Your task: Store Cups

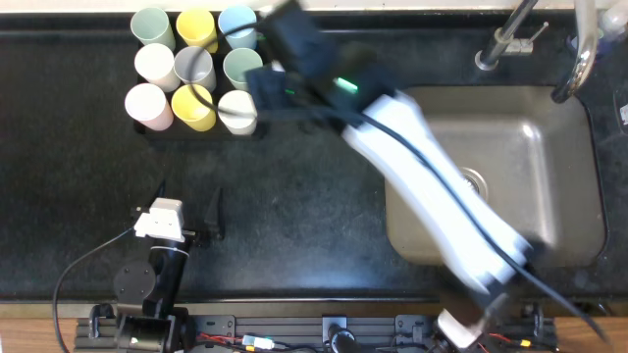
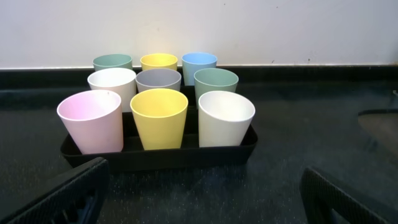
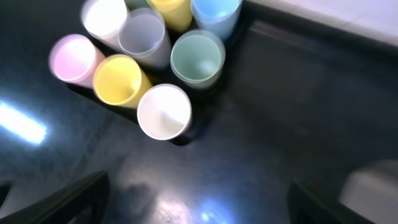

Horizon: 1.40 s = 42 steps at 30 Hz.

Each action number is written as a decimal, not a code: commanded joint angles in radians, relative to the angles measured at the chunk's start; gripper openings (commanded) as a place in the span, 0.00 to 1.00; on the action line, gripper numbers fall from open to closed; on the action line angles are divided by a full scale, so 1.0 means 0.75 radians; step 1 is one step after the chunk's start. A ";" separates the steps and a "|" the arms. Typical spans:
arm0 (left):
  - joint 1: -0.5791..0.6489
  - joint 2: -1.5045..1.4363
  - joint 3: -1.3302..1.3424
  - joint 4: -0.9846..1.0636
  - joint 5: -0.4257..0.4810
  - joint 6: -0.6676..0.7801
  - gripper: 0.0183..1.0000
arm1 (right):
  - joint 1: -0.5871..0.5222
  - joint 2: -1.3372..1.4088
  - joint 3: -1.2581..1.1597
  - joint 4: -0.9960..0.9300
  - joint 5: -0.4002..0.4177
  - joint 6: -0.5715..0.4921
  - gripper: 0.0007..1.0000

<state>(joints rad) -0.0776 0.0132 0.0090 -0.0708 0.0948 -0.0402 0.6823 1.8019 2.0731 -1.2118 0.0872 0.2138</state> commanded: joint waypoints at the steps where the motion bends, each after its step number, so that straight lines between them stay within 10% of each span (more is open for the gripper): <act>1: 0.005 -0.011 -0.001 -0.004 0.022 0.034 1.00 | -0.070 -0.359 -0.361 0.039 0.105 -0.071 1.00; 12: 0.005 -0.011 -0.001 -0.004 0.022 0.034 1.00 | -0.403 -1.223 -1.273 0.307 0.040 0.060 1.00; 28: 0.005 -0.011 -0.001 -0.004 0.022 0.034 1.00 | -0.615 -2.187 -2.326 1.308 0.041 -0.291 1.00; 42: 0.005 -0.011 -0.001 -0.004 0.022 0.034 1.00 | -0.635 -2.398 -2.759 1.681 -0.195 -0.381 1.00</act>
<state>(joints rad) -0.0776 0.0132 0.0090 -0.0708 0.0948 -0.0402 0.2157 0.0147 0.0418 0.0532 -0.0299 -0.0631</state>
